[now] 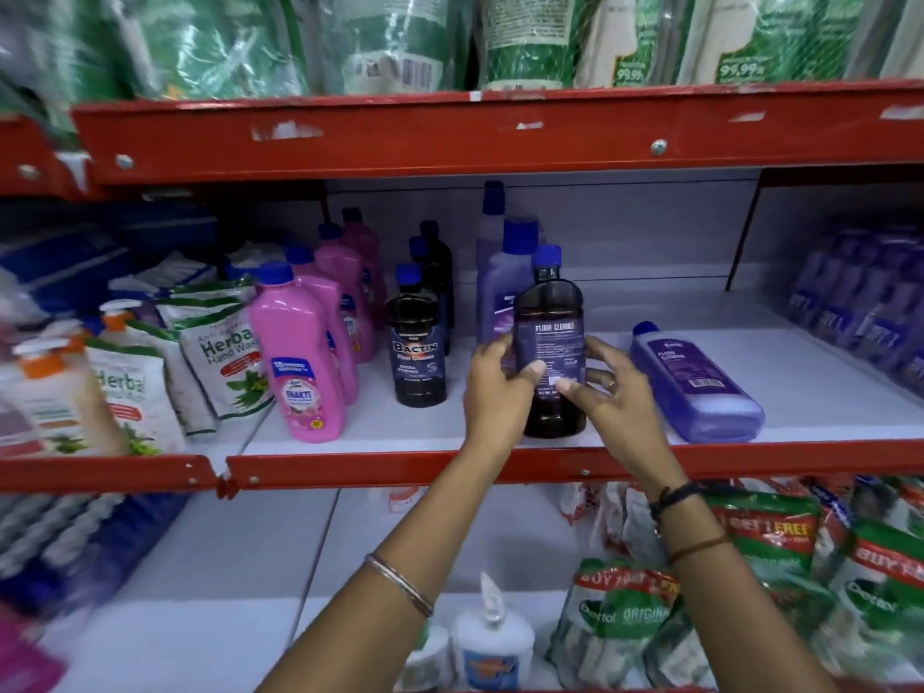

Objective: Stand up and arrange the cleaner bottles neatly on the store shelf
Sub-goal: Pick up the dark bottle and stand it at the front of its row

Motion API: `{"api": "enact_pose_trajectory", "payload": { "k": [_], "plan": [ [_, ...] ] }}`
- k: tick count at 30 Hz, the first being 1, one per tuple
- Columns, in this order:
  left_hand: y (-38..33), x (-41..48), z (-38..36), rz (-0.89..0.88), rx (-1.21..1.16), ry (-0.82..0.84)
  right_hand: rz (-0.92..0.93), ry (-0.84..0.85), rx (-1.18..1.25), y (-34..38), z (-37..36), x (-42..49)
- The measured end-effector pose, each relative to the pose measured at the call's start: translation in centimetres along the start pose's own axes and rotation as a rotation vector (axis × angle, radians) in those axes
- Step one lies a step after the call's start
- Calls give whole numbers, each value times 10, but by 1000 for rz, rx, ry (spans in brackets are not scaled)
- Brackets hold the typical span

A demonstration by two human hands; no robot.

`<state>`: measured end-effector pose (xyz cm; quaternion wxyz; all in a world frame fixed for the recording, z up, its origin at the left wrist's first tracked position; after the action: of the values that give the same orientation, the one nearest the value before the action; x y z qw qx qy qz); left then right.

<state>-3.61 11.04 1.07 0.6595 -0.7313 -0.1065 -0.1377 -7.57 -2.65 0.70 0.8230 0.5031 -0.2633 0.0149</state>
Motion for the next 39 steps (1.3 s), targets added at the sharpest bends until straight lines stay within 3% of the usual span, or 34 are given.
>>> {"api": "enact_pose_trajectory", "payload": {
  "k": [4, 13, 23, 31, 39],
  "plan": [
    [-15, 1, 53, -41, 37, -72, 40, 14, 116, 28, -45, -2],
    [14, 5, 142, -85, 98, -161, 71, 43, 116, 43, -141, -6],
    [27, 8, 154, -139, 50, -125, 67, -64, 30, 25, -147, -4],
    [23, 8, 145, -25, 20, 107, 62, 194, 118, 32, -155, -3],
    [22, 5, 151, -58, 77, 4, 20, 215, 132, 26, -152, 13]
  ]
}}
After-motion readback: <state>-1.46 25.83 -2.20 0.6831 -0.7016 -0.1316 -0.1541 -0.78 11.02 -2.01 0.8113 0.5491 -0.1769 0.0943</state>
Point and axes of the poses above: each hand's wrist, its own x-axis towards the middle knuckle, its own z-axis out of the back of the hand, y = z × x, the point moved 4 cm from there along x, towards the middle knuckle, and after that the axes turned 11 degrees about -x, right-handed, at the moved point
